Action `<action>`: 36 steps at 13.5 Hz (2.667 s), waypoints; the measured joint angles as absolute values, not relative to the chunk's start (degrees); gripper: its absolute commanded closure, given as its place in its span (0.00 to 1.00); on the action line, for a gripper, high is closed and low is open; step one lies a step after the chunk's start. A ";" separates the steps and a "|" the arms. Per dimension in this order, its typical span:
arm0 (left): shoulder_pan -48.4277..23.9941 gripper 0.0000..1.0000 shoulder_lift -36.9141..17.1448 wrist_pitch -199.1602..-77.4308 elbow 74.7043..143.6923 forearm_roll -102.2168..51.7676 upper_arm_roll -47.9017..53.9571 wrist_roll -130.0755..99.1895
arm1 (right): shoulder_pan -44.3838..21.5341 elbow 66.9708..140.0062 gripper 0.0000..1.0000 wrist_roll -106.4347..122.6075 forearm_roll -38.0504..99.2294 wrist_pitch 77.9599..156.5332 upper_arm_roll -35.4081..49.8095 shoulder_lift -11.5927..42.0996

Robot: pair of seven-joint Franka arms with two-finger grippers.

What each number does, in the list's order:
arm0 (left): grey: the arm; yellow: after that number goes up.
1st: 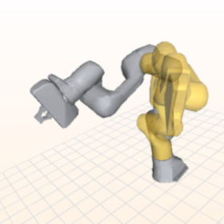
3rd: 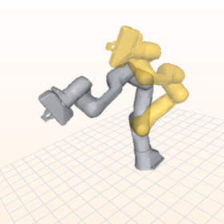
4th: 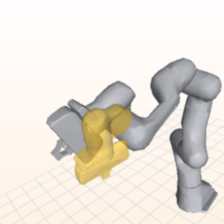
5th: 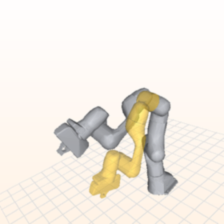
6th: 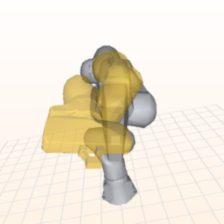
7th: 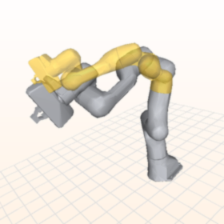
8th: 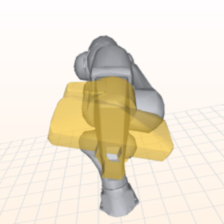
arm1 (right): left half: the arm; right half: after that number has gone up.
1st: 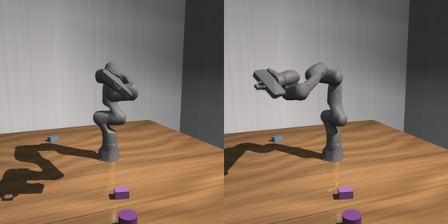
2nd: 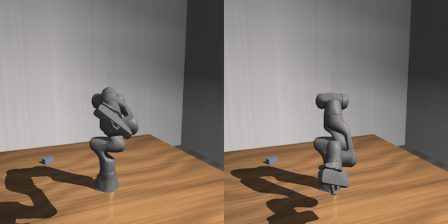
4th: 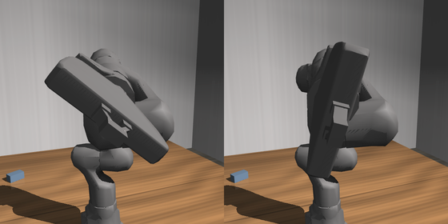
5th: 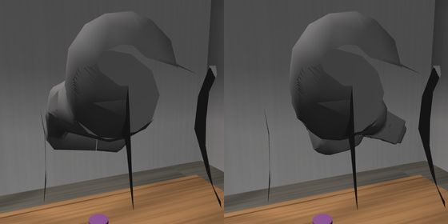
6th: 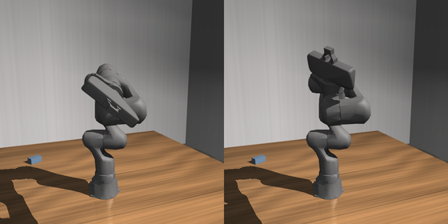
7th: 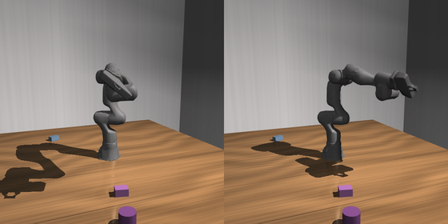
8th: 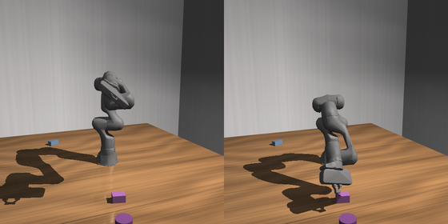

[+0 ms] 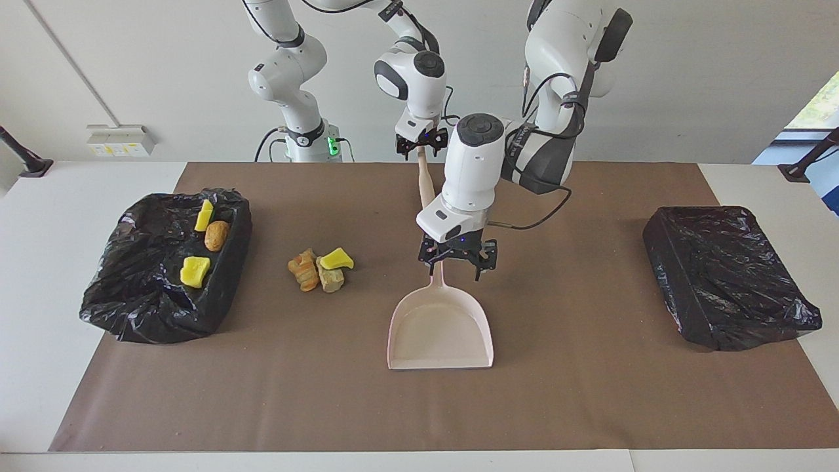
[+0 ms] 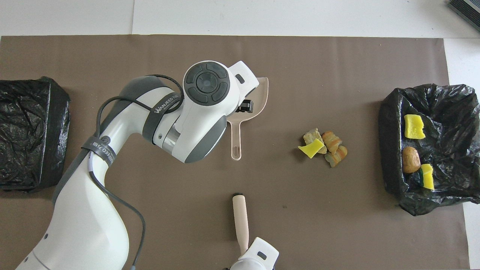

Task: Sweep and dump trash in bin
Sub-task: 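Grasp the dustpan handle with the left gripper while the right gripper withdraws, then set the dustpan by the pile with the left gripper while the right grasps the brush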

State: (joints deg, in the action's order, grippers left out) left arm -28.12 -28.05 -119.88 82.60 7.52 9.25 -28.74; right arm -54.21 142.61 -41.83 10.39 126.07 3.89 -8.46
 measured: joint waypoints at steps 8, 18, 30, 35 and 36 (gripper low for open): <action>-29.98 0.22 -28.16 -128.35 94.10 7.52 9.37 -35.26 | -51.41 140.88 1.00 -42.30 10.47 126.05 3.35 -8.65; -31.04 1.00 -26.09 -131.48 95.69 11.66 8.94 -35.75 | -29.01 140.29 1.00 -29.46 5.71 111.18 2.77 -17.68; -28.73 1.00 -22.09 -118.26 95.73 11.09 8.63 10.41 | -6.46 124.85 1.00 -4.58 -11.97 104.32 2.30 -4.41; -26.95 1.00 -21.02 -116.13 98.83 2.20 8.54 30.36 | -7.10 126.50 1.00 -4.40 -12.36 104.87 2.74 -2.34; -27.02 1.00 -20.30 -117.25 100.47 2.17 8.75 31.15 | -7.20 127.01 1.00 -4.40 -12.17 105.52 2.75 -2.26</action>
